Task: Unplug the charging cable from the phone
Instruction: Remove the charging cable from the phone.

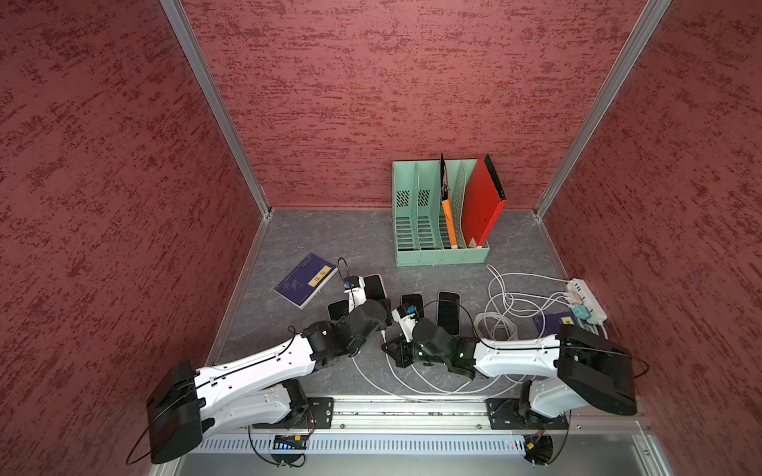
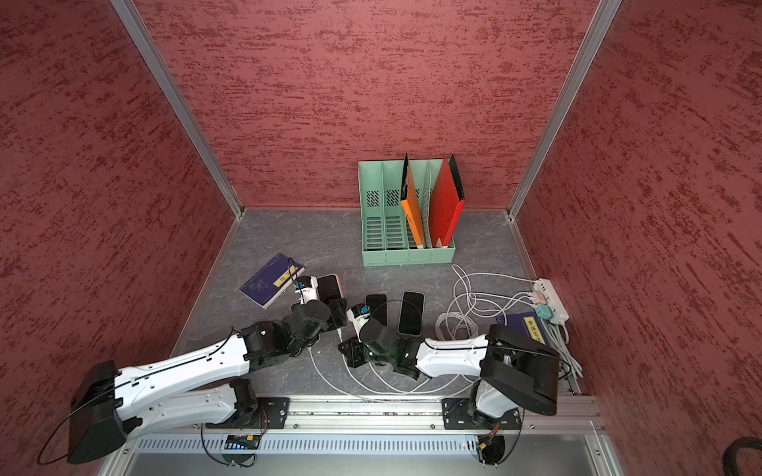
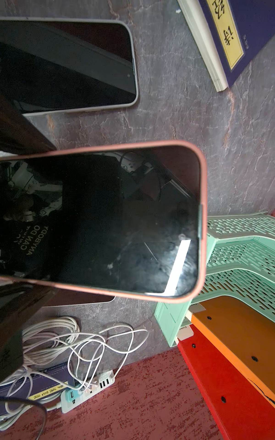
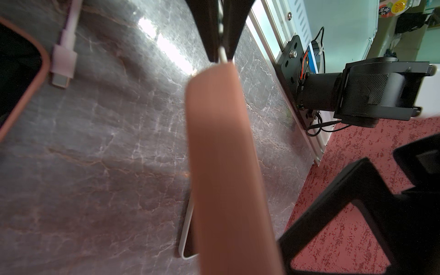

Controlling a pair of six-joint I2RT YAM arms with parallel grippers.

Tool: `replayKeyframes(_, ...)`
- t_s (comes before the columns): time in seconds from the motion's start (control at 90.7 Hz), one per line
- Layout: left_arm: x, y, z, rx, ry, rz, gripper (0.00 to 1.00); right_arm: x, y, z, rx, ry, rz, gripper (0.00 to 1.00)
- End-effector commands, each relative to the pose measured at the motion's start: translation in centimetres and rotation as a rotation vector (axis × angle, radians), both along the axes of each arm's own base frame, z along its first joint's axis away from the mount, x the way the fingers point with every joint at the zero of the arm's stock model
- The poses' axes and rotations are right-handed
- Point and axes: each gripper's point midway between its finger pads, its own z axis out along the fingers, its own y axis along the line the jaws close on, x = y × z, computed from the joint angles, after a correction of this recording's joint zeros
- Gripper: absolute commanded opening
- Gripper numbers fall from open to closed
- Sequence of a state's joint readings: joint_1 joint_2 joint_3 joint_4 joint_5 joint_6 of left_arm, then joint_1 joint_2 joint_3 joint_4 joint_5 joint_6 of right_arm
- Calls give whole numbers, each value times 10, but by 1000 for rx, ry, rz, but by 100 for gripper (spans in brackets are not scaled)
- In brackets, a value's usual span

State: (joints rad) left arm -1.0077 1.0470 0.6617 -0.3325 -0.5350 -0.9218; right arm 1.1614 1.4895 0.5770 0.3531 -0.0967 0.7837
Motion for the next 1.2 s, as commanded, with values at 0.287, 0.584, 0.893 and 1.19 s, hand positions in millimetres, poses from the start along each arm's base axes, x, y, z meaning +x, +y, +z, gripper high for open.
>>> replayKeyframes(0.287,12,0,47,-126,-150,74,0,-9,3,-13,-72,3,54,0)
replayKeyframes(0.584,14,1,51,-104,-151,80,0,-9,-1,-14,-90,-6,57,0)
replayKeyframes(0.893,15,-1,47,-74,-129,77,0,-11,-4,-18,-97,1,57,0)
replayKeyframes(1.19,18,8,51,-69,-136,110,0,-12,-8,-22,-103,3,53,0)
